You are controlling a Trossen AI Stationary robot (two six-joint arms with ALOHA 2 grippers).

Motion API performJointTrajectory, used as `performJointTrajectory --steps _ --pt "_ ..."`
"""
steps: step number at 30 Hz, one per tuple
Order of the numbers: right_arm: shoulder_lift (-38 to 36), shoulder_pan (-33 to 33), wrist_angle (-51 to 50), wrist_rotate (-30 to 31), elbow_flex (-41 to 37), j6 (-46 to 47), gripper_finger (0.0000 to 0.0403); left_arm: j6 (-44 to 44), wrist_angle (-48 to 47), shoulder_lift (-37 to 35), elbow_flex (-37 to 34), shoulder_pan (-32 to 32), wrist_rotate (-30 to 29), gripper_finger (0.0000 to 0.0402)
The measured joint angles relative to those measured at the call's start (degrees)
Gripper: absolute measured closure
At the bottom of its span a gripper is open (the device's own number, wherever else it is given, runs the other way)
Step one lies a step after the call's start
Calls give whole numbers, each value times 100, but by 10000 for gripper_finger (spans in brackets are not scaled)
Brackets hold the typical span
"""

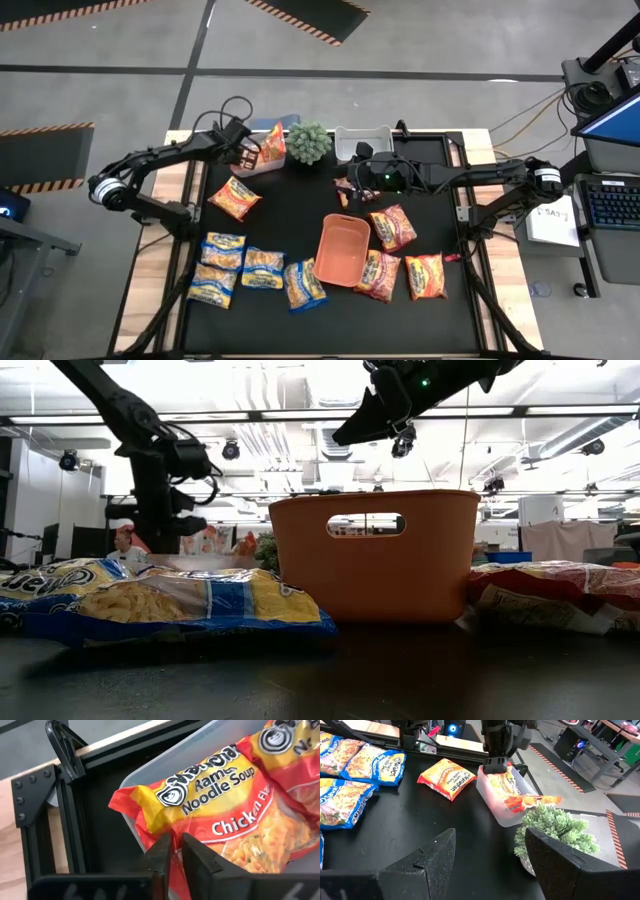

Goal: Sort Maruchan noodles
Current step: Adjust the orange noodle pack in the transparent bin

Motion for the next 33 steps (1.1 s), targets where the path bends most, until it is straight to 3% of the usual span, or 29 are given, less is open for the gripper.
performJointTrajectory --steps 15,25,33 --pt "0 0 116 -1 0 -72 175 7 385 142 -77 -4 4 391" --pt "0 0 115 -1 0 -88 175 -103 451 791 -69 -7 -179 347" --pt "0 0 122 0 0 -160 175 48 402 368 -72 -35 -155 315"
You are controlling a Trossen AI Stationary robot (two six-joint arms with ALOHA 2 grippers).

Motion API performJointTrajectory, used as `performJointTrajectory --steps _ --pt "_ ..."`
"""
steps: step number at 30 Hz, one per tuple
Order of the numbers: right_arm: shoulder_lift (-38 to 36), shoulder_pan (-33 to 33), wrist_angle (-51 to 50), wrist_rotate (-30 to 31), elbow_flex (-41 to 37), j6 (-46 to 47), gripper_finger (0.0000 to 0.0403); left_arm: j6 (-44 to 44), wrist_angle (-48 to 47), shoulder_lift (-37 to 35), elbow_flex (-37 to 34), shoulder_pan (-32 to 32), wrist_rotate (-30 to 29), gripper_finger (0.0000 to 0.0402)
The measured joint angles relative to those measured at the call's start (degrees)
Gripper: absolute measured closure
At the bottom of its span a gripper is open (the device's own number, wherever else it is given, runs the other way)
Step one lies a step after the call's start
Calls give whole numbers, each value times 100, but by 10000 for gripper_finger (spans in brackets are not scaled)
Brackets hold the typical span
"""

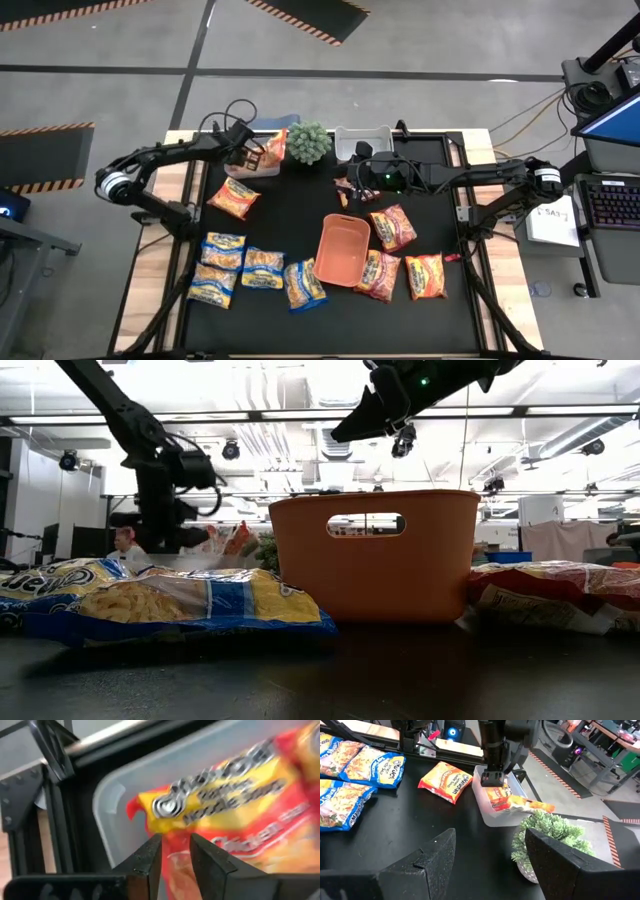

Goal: Sort Maruchan noodles
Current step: Adjust the orange noodle pack in the transparent bin, then put the red noodle pack into the orange bin

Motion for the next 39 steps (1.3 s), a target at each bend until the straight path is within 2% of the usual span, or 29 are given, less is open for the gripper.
performJointTrajectory --steps 4,8,11,14,20,24,28,33,39 --pt "0 0 36 2 0 0 175 139 -195 -520 74 -36 156 312" --pt "0 0 37 2 22 27 175 286 -286 -1215 114 -230 913 312" --pt "0 0 39 2 46 205 175 352 -293 -1724 105 -569 1578 312" --pt "0 0 36 -2 49 545 175 384 -275 -2156 85 -1143 1765 312" --pt "0 7 -565 -80 24 1651 175 586 -10 -2682 -130 -2801 1785 312" --pt "0 11 -1335 -583 20 2980 175 776 206 -2829 -369 -4054 1791 312" --pt "0 -91 -2863 -1088 308 4260 175 844 222 -2816 -433 -5130 1784 312" --pt "-2 -362 -4380 -880 555 4897 175 872 499 -2725 -435 -5921 1367 312" --pt "-2 -1040 -4486 -873 200 4755 181 931 586 -2735 -435 -6120 859 312"
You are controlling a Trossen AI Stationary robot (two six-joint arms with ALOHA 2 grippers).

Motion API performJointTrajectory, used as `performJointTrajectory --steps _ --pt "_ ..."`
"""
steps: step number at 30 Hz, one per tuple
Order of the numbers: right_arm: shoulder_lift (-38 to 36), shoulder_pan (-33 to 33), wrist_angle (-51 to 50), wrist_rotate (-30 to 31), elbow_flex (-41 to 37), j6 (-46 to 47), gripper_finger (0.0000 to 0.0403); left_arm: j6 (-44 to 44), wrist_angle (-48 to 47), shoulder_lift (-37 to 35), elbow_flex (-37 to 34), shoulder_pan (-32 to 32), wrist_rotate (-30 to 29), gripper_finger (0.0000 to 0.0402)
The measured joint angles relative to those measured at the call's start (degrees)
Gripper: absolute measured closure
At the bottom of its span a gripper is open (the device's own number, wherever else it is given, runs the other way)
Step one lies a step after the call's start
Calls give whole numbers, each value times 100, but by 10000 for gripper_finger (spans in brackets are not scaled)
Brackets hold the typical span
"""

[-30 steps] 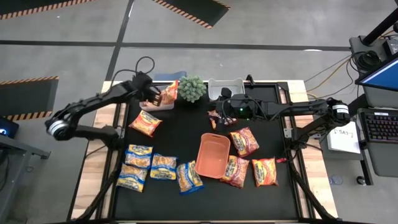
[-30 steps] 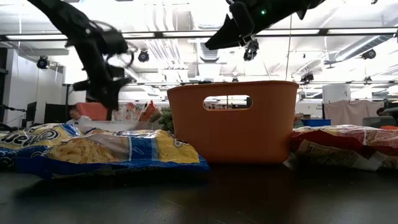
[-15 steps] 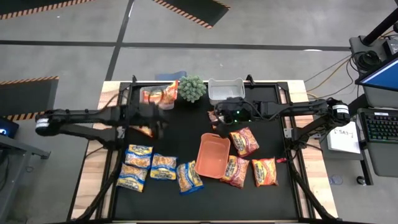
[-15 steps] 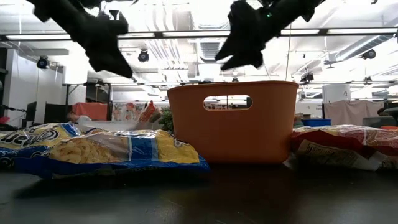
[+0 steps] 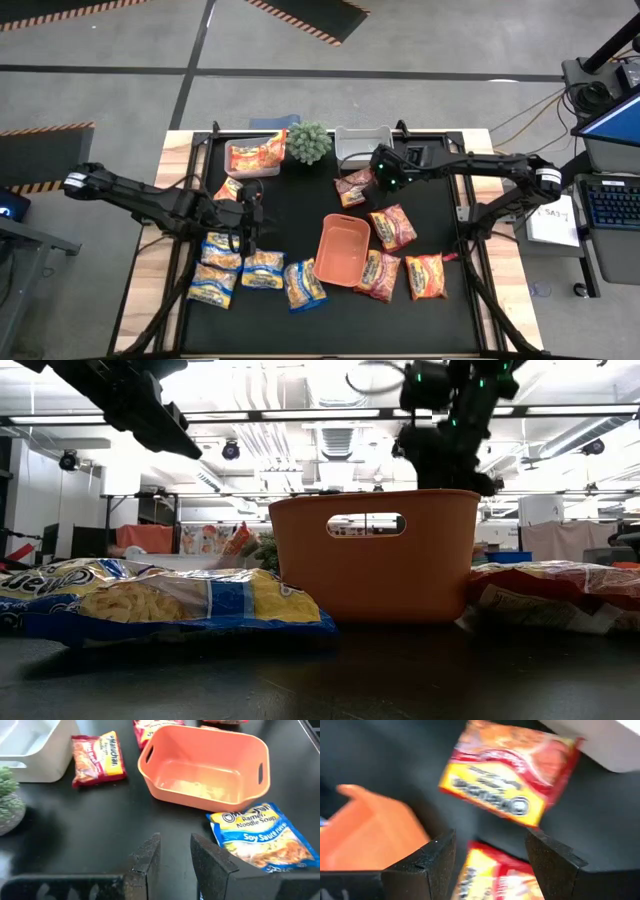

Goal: Sort Maruchan noodles
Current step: Put the red noodle pack into the orange bin

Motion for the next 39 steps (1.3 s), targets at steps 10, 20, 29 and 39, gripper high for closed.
performJointTrajectory --steps 10,20,29,39 --pt "0 -912 1995 -278 -1199 -954 186 85 -2 -23 0 2 -11 312" --pt "1 -1330 3195 -950 -1888 -893 186 207 -1 -88 0 7 -39 312" --pt "9 -1533 4038 -923 -2347 -837 146 278 13 -85 0 7 -459 312" --pt "11 -1609 4534 -926 -2847 -565 84 275 50 -81 0 7 -461 312"
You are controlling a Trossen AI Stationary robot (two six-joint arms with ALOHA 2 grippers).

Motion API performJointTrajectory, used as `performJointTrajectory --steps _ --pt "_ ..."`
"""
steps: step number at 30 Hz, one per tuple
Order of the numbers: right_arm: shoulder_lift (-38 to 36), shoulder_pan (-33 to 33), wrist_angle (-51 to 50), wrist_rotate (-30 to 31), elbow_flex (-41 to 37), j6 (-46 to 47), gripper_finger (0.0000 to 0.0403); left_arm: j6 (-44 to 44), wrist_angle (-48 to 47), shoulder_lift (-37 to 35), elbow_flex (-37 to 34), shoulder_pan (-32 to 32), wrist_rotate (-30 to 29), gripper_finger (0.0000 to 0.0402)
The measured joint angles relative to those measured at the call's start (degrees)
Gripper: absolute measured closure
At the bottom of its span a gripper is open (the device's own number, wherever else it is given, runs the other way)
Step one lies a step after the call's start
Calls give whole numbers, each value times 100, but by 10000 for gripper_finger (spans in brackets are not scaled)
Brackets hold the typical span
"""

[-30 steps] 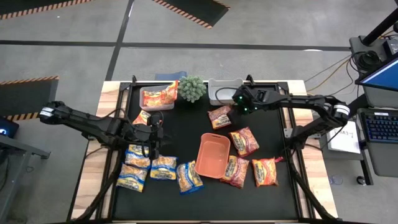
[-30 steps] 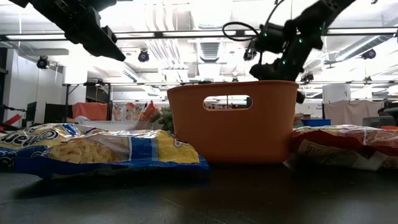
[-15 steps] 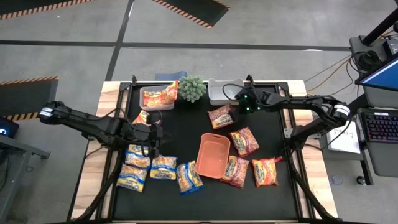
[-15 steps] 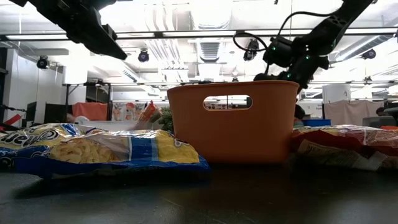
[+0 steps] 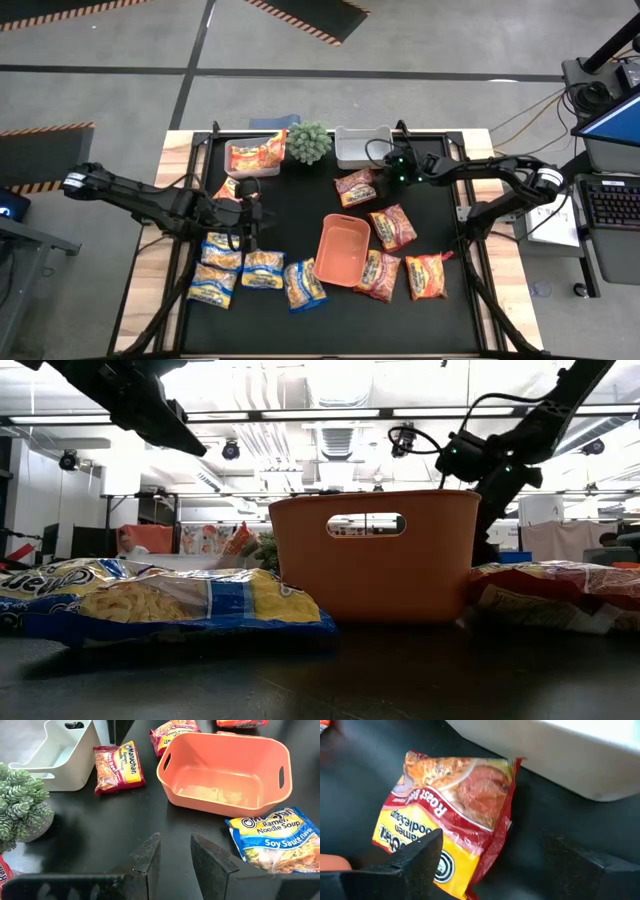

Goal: Sort Maruchan noodles
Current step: Put the red noodle pack into the orange bin

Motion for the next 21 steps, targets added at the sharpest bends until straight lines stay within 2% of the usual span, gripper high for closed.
performJointTrajectory --steps 5,11,21 --pt "2 0 794 -39 -426 185 64 32 126 0 0 0 -2 312" --pt "2 74 1700 -44 -845 500 65 194 347 0 0 0 -4 312" --pt "2 331 2254 186 -1067 704 67 449 768 0 -107 0 -4 312"
